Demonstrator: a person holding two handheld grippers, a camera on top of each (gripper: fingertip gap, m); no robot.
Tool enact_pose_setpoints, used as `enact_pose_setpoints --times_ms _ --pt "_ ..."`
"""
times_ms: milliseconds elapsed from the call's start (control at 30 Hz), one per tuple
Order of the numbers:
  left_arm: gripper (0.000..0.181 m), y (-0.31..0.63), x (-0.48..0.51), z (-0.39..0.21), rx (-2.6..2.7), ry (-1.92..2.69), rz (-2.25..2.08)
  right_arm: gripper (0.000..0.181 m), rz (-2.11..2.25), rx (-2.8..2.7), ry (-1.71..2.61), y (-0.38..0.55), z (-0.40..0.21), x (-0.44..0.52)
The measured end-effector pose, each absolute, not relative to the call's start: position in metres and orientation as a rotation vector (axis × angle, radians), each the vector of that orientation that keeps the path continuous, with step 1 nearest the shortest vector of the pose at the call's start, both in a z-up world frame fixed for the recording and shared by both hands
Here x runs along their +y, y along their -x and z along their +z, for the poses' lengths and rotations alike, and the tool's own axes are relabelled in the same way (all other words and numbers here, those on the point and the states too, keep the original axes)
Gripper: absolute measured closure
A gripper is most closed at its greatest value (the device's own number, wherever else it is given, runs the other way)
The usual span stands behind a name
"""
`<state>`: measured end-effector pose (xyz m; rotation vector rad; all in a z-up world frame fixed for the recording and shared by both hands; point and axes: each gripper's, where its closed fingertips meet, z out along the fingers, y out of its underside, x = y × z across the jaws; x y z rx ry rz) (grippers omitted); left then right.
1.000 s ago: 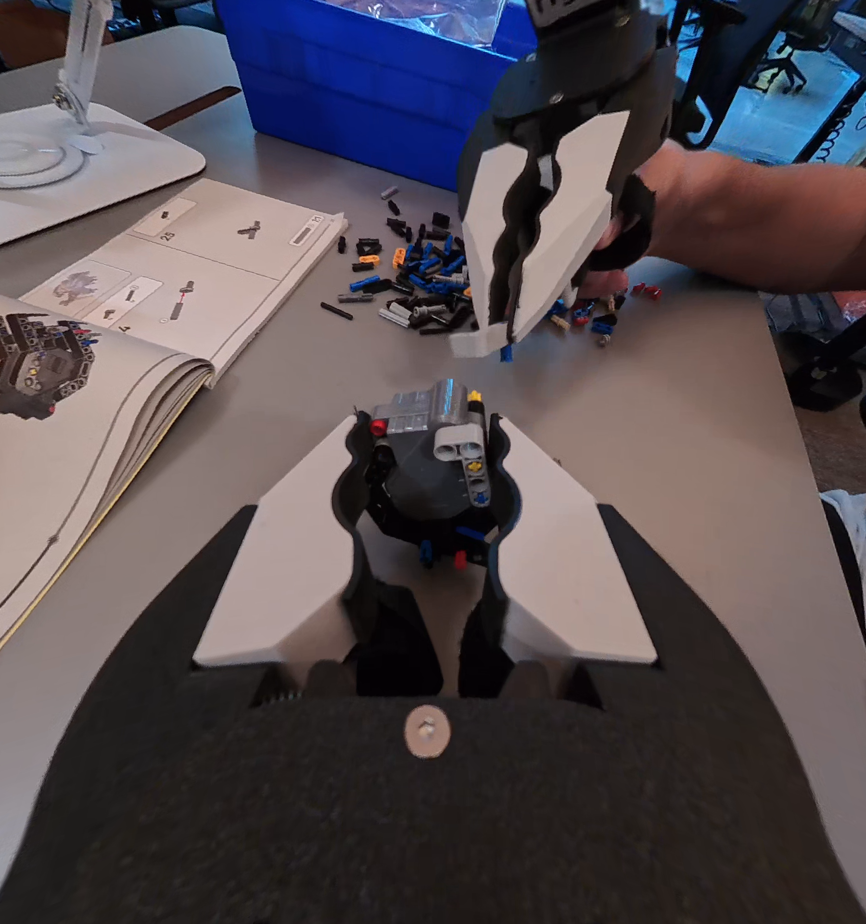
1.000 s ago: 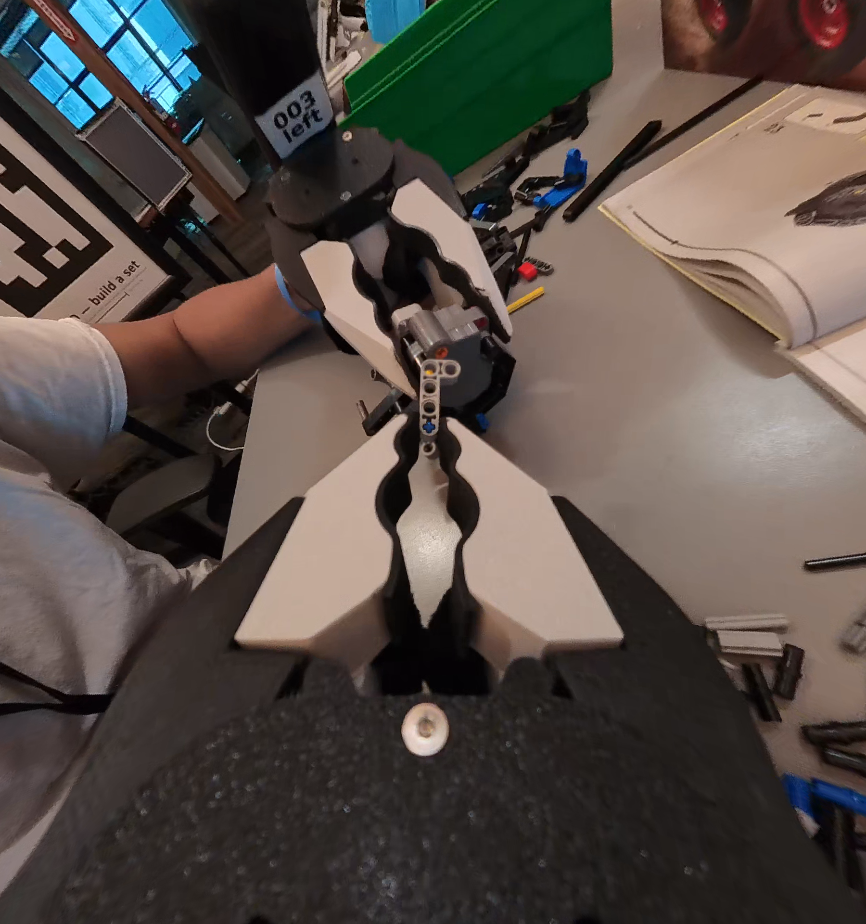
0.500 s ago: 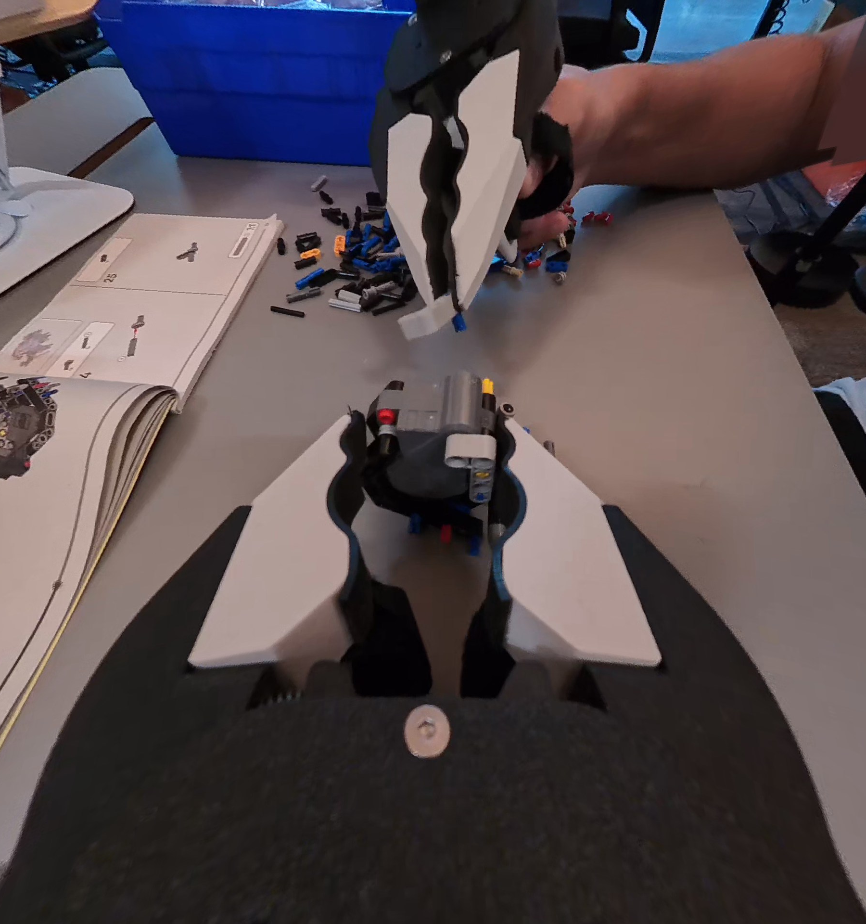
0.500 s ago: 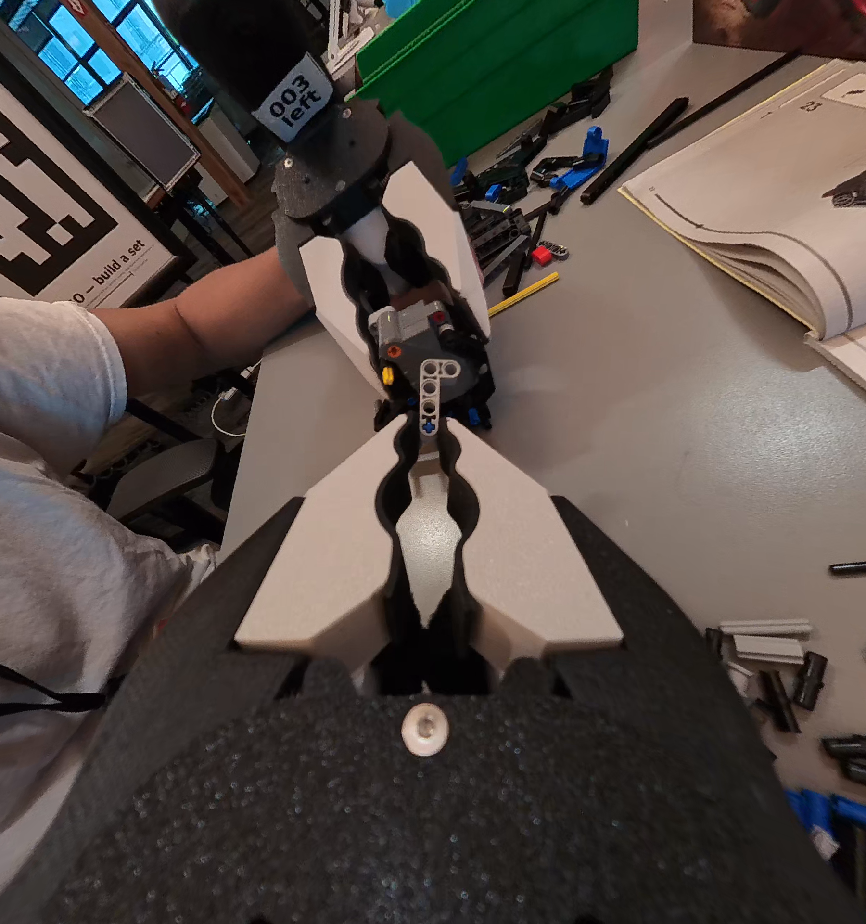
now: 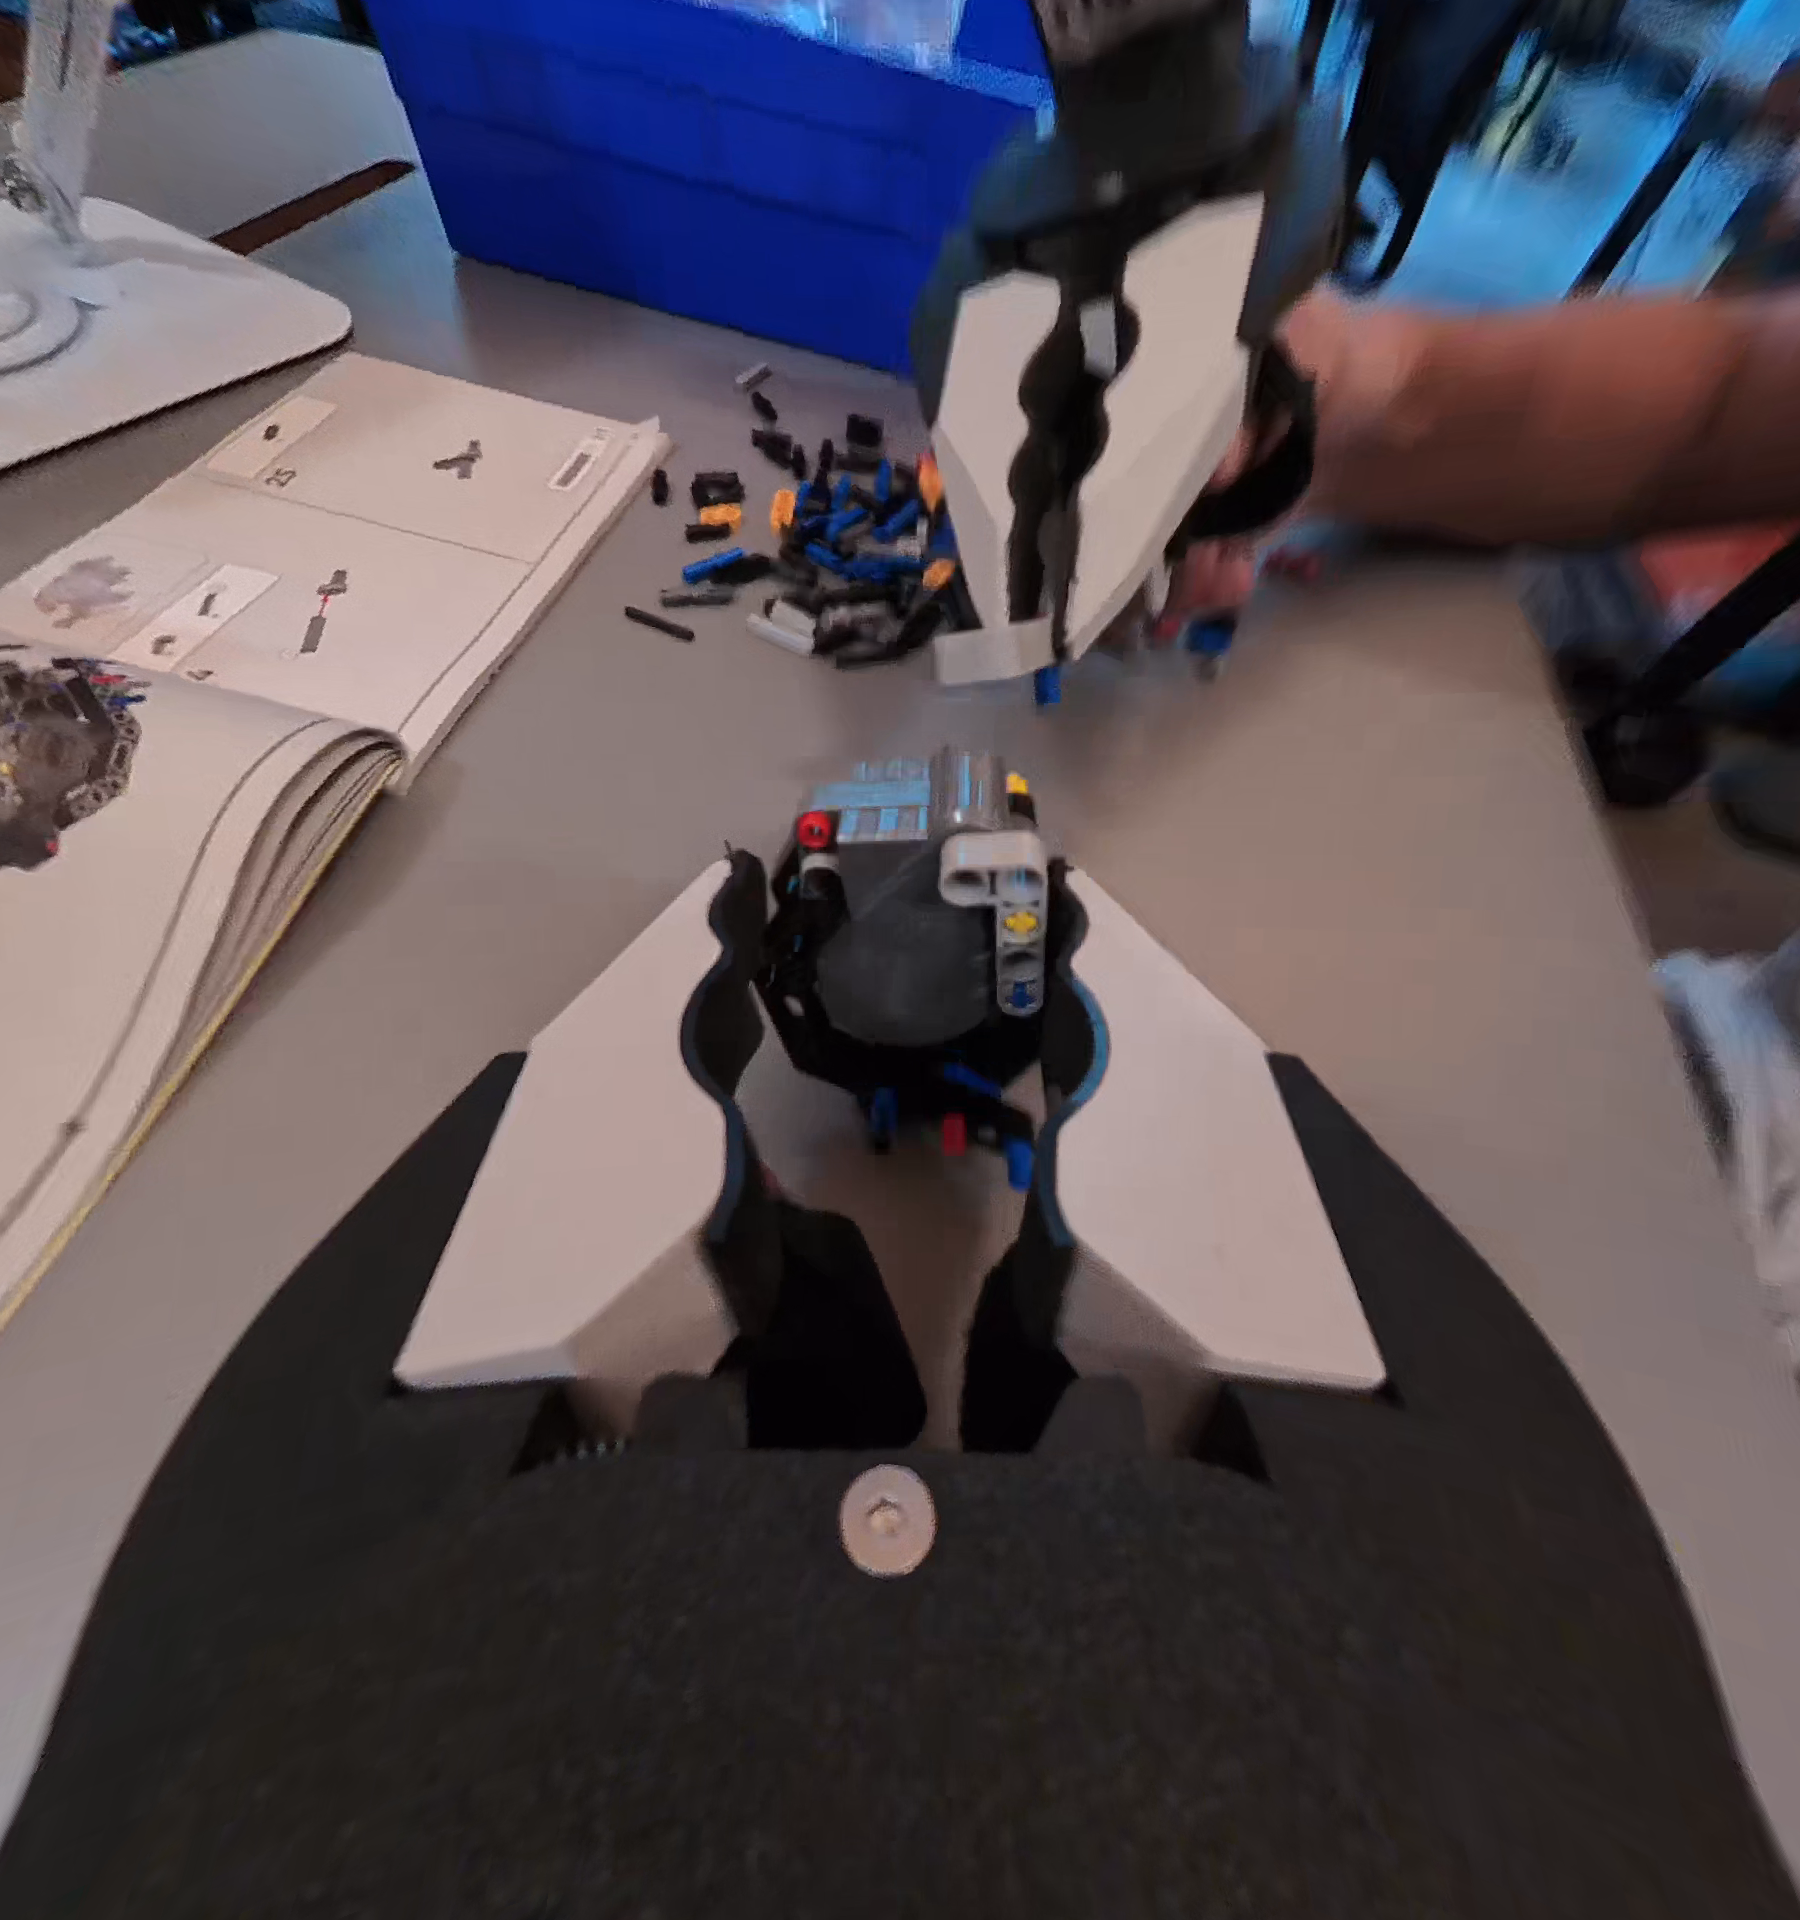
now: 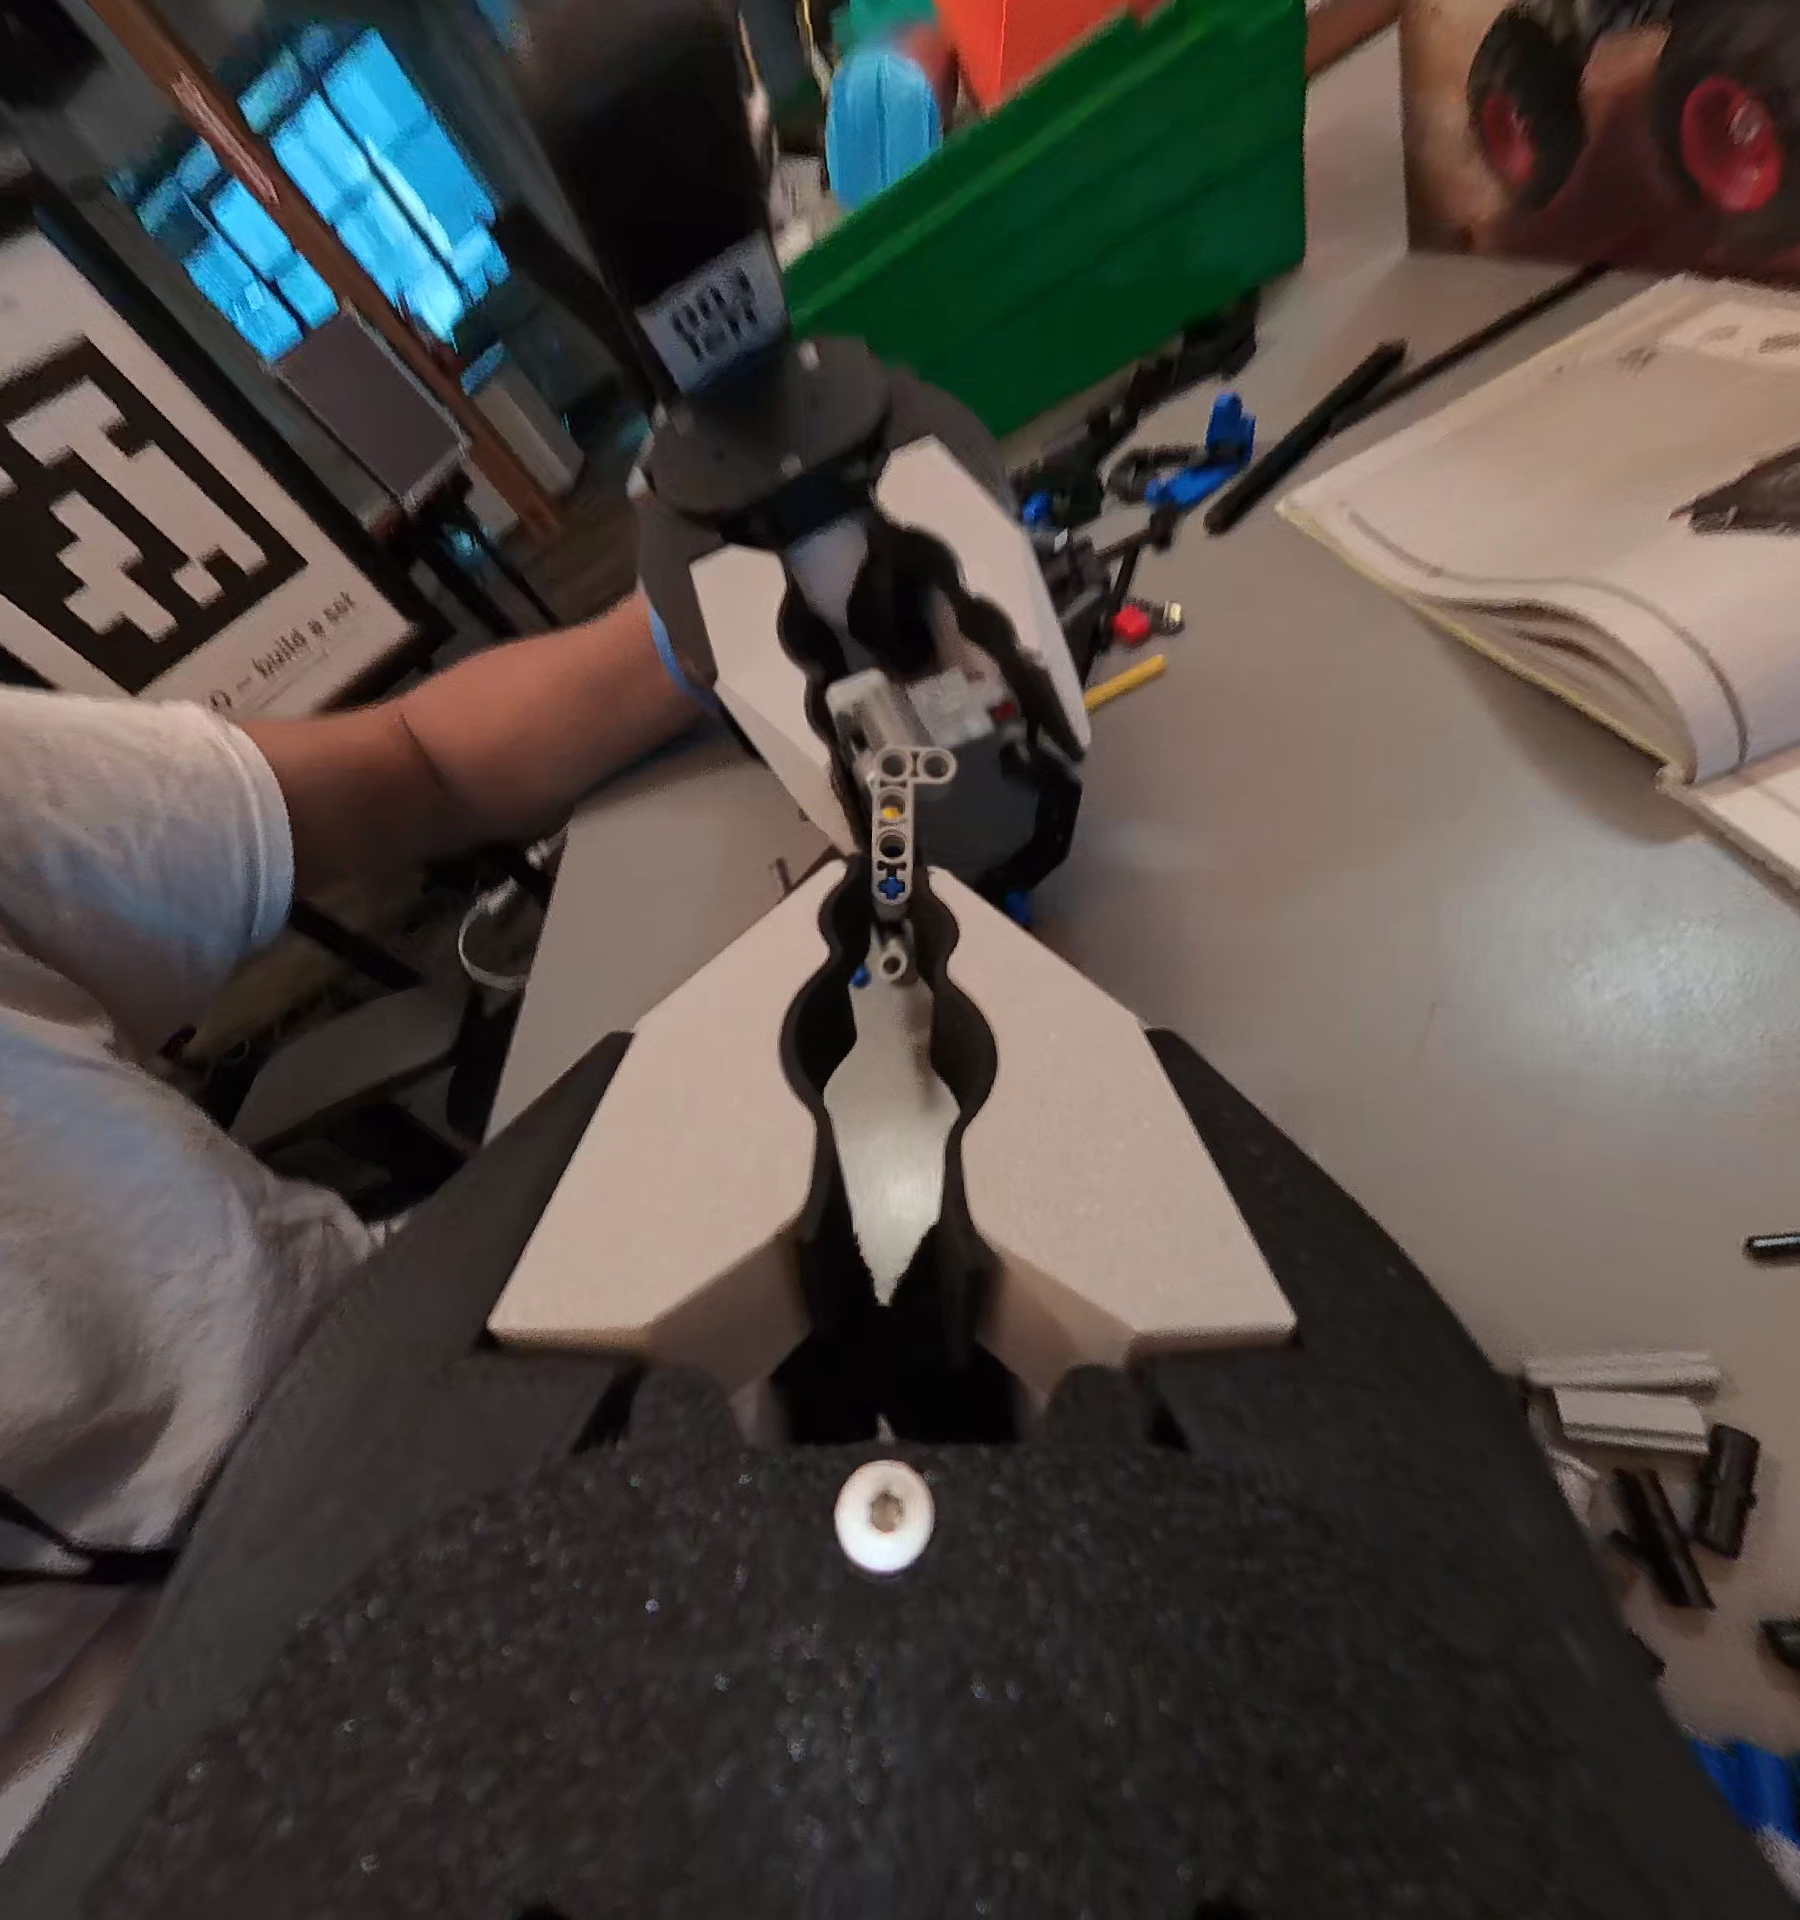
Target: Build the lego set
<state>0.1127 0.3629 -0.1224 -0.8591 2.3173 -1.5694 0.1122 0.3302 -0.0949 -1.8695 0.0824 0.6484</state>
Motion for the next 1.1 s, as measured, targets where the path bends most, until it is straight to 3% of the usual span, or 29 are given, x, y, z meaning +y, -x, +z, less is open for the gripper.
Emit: enact_pose_setpoints --times_ms 367,1100 --pt "0.132 -0.129 0.357 -0.062 1.745 1.334 -2.413 0.175 0.826 0.352 1.382 -0.128 -0.041 0.337" --pt "0.132 -0.129 0.346 -0.050 1.573 1.298 -2.483 0.175 0.802 0.444 1.297 -0.119 -0.036 0.341"
